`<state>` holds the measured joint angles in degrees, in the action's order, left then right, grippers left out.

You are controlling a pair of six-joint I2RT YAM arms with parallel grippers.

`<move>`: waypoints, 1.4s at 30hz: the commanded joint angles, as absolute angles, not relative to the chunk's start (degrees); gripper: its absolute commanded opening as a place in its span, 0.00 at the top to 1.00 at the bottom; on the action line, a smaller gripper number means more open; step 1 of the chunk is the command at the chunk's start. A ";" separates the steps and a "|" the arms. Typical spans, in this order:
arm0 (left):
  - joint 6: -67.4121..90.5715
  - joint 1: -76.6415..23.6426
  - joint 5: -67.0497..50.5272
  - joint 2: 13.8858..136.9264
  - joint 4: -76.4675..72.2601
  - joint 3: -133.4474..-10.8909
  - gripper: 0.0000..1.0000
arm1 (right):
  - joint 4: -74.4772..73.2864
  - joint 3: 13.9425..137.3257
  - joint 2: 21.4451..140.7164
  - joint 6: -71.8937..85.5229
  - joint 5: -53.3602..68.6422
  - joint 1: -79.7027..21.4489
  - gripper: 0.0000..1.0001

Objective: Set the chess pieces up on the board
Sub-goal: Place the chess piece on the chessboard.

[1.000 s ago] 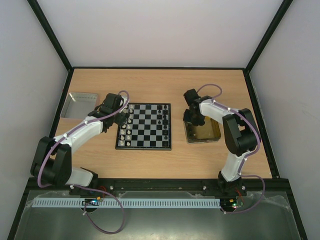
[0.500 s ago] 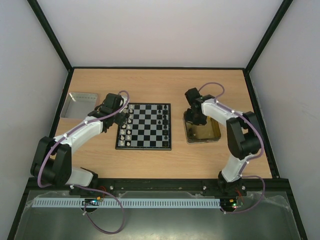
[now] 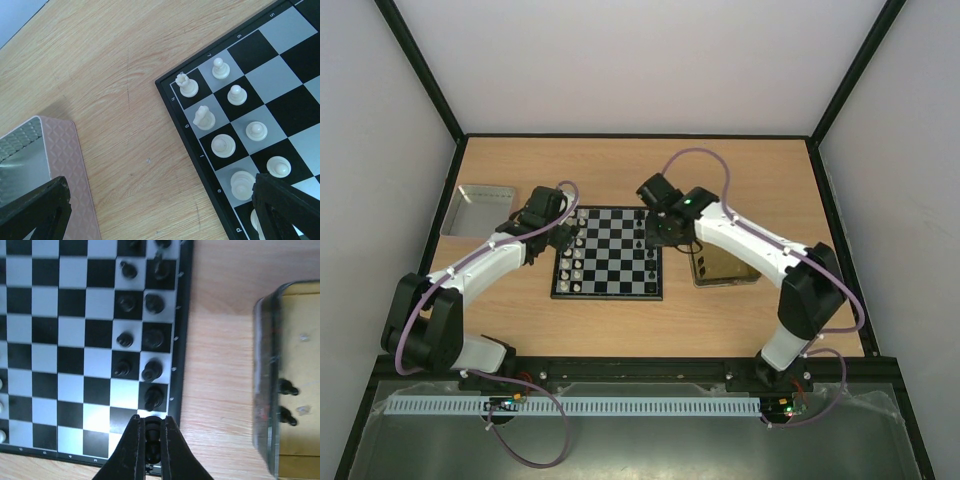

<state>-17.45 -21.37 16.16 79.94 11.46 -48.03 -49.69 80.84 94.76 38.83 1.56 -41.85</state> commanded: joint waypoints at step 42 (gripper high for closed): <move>-17.71 -21.69 17.13 79.35 10.86 -46.95 0.01 | -46.70 83.73 111.03 39.30 3.63 -50.81 0.98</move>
<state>-17.54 -21.37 16.53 79.92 11.38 -47.90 -46.39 81.49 109.54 39.86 4.56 -50.54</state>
